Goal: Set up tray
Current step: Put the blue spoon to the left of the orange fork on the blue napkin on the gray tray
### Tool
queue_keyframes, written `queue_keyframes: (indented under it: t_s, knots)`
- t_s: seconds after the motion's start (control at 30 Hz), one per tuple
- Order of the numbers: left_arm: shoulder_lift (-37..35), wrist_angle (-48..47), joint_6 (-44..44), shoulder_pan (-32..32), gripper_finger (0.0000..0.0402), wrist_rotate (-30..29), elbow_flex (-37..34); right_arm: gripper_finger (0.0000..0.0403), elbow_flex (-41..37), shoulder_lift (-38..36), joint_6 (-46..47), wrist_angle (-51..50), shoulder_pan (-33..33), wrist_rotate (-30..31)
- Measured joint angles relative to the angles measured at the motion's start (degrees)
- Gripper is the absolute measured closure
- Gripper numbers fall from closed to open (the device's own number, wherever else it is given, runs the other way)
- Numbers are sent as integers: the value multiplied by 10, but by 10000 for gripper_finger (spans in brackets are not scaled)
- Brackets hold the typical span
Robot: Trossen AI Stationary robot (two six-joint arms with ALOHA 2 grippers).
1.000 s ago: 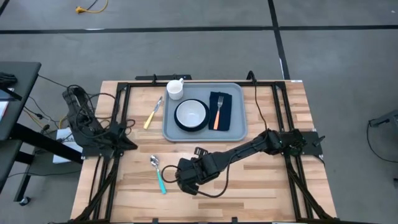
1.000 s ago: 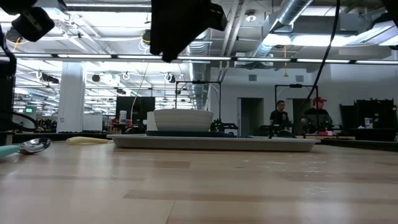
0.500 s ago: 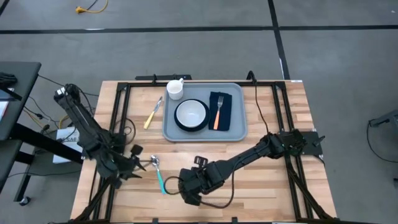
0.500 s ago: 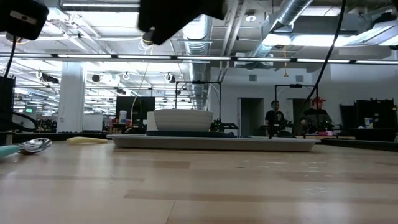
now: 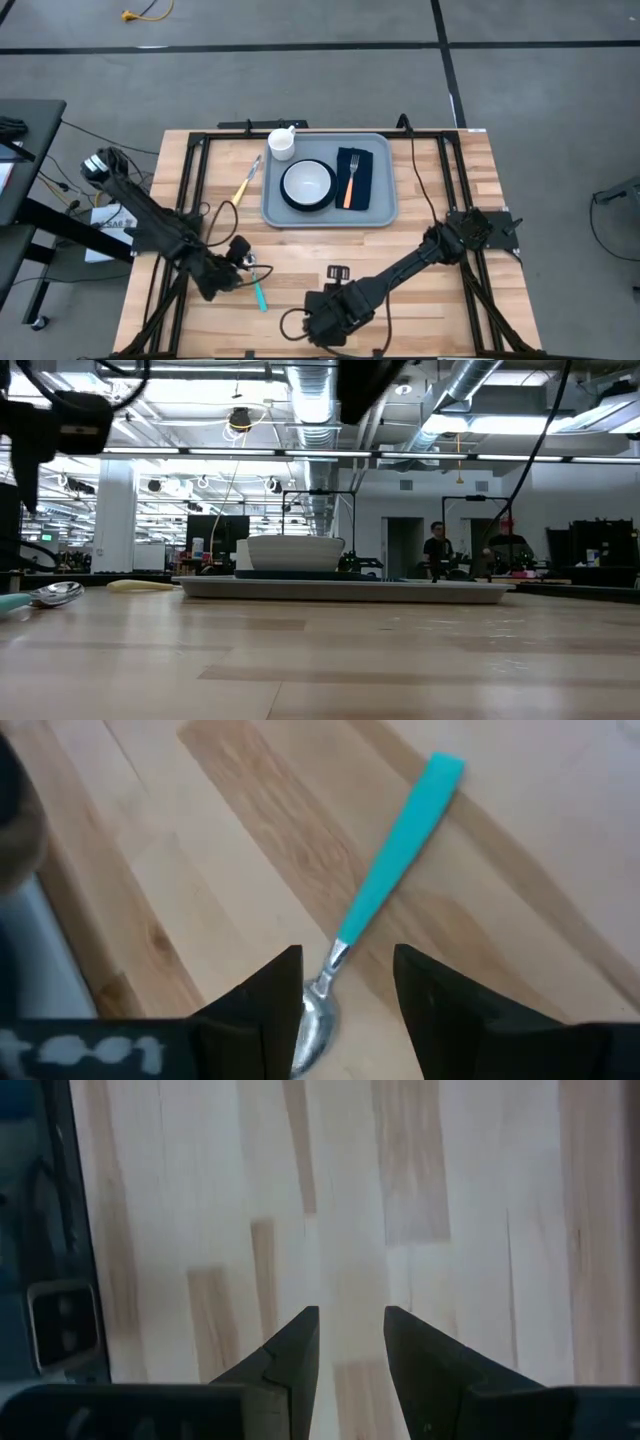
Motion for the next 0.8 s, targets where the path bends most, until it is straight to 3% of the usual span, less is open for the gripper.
queue_keyframes:
  t_s: [0.2,0.57,0.8]
  knots:
    - [62,-44,80,42,254,49,51,294,0,0,0,-24,4,1]
    - [159,-52,195,52,254,54,75,294,0,0,0,-23,7,0]
    - [172,-44,227,53,254,52,75,294,0,0,0,-21,6,0]
